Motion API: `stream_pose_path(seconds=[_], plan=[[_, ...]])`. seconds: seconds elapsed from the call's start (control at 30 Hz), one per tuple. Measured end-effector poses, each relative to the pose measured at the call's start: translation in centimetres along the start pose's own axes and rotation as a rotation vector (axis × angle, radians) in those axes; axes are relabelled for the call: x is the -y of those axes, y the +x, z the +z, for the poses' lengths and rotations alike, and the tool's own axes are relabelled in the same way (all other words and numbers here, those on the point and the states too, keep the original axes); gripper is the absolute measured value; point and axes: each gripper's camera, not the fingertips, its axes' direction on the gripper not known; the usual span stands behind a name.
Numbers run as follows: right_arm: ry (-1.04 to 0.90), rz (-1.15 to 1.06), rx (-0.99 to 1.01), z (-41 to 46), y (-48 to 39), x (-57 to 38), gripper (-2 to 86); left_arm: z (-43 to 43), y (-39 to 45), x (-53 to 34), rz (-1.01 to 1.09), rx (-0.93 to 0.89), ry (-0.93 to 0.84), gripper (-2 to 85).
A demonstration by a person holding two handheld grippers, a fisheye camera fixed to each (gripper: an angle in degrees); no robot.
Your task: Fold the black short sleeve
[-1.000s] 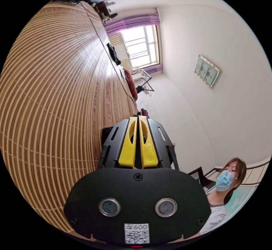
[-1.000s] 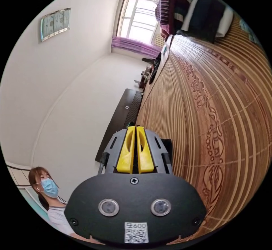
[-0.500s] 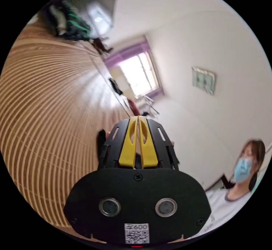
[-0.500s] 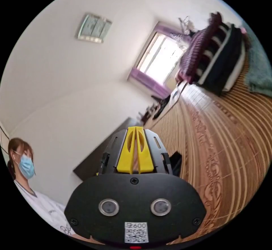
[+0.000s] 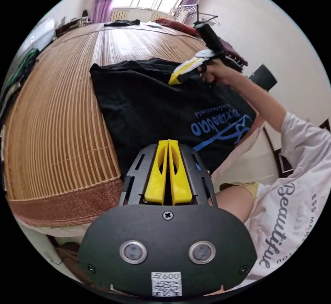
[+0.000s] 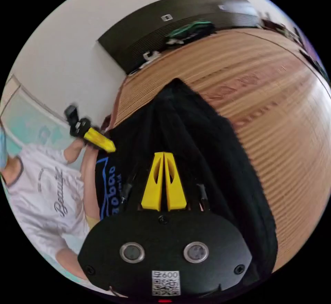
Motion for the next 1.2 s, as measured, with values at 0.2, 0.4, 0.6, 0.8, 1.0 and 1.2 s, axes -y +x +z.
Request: stream_pose_path(seconds=[0.2, 0.4, 0.6, 0.8, 1.0, 1.2], plan=[[0.293, 0.142, -0.466, -4.8, 4.4, -1.4, -0.8, 6.5, 4.2, 0.2, 0.062, 0.140, -0.019, 0.0], [-0.173, -0.165, 0.055, 6.4, 2.6, -2.2, -0.8, 12.1, 3.9, -0.1, 0.034, 0.118, -0.011, -0.1], [0.399, 0.620, -0.135, -3.4, 21.4, -11.5, -0.8, 17.0, 4.0, -0.4, 0.062, 0.165, -0.016, -0.1], [0.383, 0.458, -0.328, -6.3, 22.4, -17.6, -0.8, 21.0, 3.5, -0.5, 0.081, 0.214, -0.023, -0.1], [0.265, 0.264, -0.092, -2.6, 25.0, -20.3, -0.8, 23.6, 0.2, -0.4, 0.048, 0.160, -0.023, 0.0], [0.563, 0.792, -0.598, -7.3, 30.7, -28.0, -0.8, 25.3, -3.8, -0.2, 0.001, 0.077, -0.022, 0.0]])
